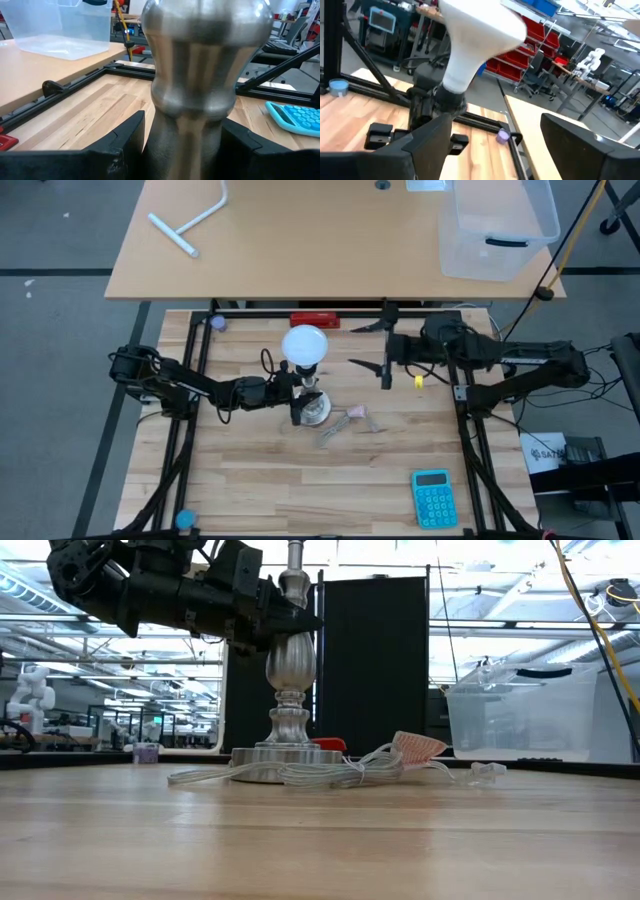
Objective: Screw lightbulb
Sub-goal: Remove the white lightbulb from the silver lamp
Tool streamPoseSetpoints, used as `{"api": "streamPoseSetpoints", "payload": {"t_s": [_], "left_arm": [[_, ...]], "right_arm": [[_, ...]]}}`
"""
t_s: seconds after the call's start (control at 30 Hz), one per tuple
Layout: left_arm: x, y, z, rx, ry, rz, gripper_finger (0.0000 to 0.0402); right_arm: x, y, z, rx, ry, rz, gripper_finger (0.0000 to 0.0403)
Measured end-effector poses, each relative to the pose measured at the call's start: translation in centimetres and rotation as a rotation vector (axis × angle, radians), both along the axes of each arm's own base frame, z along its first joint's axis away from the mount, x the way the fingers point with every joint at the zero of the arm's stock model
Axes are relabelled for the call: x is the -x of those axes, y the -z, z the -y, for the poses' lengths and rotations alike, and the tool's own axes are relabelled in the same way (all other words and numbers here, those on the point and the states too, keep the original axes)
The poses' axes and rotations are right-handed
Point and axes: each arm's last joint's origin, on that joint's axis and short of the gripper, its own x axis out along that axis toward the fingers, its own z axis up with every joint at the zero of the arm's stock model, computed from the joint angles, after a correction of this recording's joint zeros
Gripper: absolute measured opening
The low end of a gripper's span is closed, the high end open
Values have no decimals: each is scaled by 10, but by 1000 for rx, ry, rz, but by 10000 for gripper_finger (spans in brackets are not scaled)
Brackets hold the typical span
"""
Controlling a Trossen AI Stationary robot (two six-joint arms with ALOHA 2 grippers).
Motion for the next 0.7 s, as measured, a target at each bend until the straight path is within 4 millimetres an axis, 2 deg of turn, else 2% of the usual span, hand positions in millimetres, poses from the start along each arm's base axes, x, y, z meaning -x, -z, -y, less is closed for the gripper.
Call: {"api": "streamPoseSetpoints", "payload": {"t_s": [0.13, 0.33, 0.43, 0.53, 0.7], "left_arm": [[0, 0, 0, -2, 1, 0, 190], [0, 0, 0, -3, 0, 0, 190], [0, 0, 0, -1, 0, 0, 190], [0, 0, 0, 5, -1, 1, 190], [0, 0, 0, 7, -2, 2, 190]], "right_arm": [[-1, 34, 0, -77, 7, 93, 297], [-6, 75, -10, -249, -50, 402, 297], [-18, 82, -21, -298, -73, 466, 297], [-34, 86, -32, -266, 4, 453, 297], [-58, 78, -46, -225, 47, 466, 297]]}}
